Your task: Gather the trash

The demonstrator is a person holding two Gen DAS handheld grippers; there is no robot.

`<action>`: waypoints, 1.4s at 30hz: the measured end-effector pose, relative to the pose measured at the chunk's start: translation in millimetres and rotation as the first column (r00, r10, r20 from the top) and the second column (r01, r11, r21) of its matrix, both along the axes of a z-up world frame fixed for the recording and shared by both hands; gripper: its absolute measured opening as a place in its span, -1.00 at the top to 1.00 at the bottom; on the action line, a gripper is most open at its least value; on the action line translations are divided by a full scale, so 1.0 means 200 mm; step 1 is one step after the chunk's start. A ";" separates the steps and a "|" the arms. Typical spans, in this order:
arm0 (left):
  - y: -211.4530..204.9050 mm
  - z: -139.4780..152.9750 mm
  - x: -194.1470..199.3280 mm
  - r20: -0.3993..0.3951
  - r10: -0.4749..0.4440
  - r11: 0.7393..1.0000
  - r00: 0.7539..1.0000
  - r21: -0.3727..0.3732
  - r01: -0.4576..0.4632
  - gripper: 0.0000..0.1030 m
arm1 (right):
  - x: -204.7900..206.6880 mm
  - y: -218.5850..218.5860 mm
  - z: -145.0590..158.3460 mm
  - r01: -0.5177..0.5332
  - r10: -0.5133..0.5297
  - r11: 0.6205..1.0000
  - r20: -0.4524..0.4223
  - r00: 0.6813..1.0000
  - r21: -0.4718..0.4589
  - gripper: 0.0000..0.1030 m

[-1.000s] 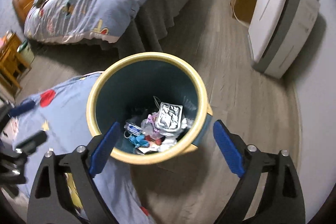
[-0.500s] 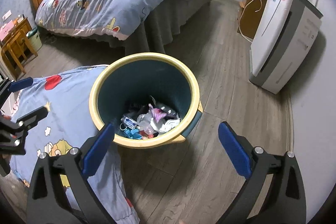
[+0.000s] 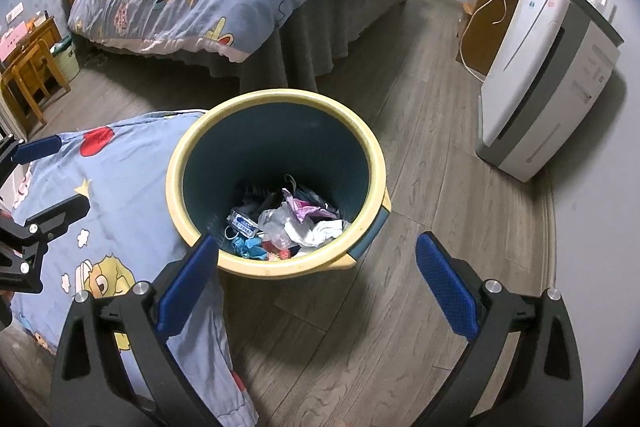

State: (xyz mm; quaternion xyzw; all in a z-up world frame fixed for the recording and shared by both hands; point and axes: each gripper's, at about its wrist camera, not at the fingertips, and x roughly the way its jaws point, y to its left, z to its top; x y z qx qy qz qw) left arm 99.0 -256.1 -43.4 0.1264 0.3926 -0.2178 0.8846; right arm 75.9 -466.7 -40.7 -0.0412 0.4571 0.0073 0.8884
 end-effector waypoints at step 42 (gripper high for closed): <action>-0.01 0.00 -0.02 -0.013 -0.022 1.000 1.000 -0.002 0.022 -0.90 | 0.01 0.03 -0.01 -0.007 0.006 1.000 -0.013 1.000 -0.027 -0.89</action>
